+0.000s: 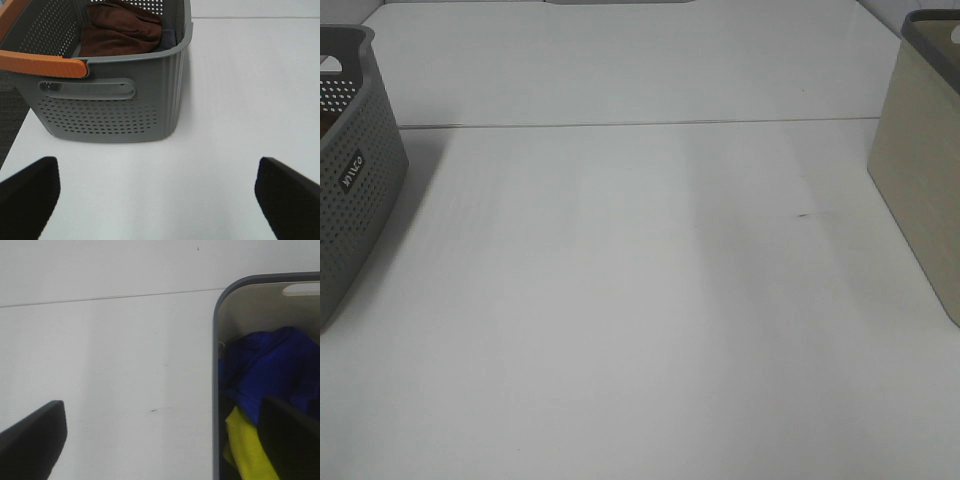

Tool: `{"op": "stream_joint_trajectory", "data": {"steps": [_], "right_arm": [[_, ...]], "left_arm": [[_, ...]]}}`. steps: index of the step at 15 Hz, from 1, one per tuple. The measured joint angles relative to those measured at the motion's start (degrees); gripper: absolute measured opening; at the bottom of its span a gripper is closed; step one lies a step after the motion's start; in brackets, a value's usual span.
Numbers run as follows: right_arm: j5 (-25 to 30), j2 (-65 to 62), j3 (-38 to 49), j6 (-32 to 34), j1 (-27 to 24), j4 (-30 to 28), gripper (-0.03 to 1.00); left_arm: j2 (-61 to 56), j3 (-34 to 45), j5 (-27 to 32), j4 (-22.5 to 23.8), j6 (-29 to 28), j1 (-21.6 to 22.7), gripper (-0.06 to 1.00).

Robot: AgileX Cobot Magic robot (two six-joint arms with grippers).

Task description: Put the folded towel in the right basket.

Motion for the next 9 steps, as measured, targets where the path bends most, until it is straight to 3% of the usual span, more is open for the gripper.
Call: {"op": "stream_joint_trajectory", "data": {"steps": [3,6,7,9], "right_arm": [[-0.29,-10.83,10.71,0.74,0.0,-2.58,0.98],[-0.46,-28.59,31.46,0.63,0.0,-2.81,0.98],[-1.26,-31.4,34.61,0.57,0.0,-2.81,0.98],[-6.3,-45.61,49.45,0.57,0.0,-2.81,0.98]], "left_arm": [[0.0,0.0,0.0,0.0,0.0,0.0,0.99],[0.0,0.0,0.0,0.0,0.0,0.0,0.99],[0.0,0.0,0.0,0.0,0.0,0.0,0.99],[0.0,0.0,0.0,0.0,0.0,0.0,0.99]]}}
